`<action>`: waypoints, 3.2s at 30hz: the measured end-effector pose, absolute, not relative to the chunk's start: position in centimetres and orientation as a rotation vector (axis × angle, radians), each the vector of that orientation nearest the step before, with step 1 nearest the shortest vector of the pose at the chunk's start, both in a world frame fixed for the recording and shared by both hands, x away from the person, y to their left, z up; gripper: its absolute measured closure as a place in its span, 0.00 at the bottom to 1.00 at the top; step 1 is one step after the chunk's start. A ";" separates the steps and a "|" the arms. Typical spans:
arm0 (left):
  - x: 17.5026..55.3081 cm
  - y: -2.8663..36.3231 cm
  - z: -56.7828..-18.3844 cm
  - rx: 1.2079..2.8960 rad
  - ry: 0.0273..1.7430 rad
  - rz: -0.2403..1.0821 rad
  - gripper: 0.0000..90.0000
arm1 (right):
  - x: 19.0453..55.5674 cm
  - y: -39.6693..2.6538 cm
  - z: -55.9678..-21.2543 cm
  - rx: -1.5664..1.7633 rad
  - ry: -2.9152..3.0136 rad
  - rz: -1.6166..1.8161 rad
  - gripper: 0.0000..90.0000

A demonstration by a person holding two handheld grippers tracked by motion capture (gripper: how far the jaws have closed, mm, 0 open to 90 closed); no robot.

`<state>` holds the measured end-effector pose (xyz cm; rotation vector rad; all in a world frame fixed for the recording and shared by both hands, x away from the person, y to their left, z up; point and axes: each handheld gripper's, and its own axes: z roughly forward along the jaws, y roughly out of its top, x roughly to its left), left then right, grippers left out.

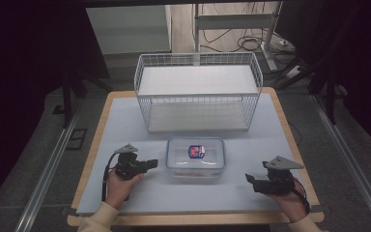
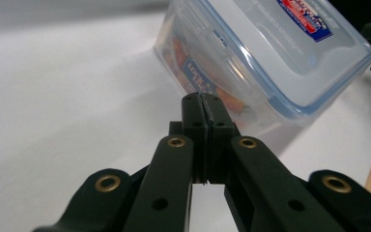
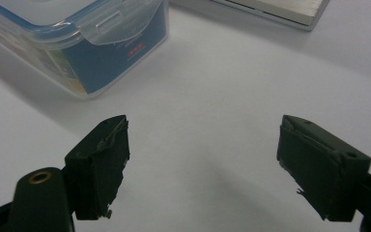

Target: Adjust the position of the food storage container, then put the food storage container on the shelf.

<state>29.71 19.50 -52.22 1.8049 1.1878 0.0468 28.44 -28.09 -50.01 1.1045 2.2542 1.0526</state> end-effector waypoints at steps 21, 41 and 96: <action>29.4 20.2 -51.1 1.700 1.262 0.075 0.31 | 28.4 -27.9 -50.0 1.052 2.268 1.095 0.19; 33.2 16.8 -50.0 1.679 1.256 -0.122 0.17 | 31.6 -24.1 -47.3 1.138 2.376 1.355 0.17; 34.6 15.3 -52.2 1.681 1.264 -0.324 0.33 | 38.4 -21.1 -50.9 1.582 2.605 1.529 0.24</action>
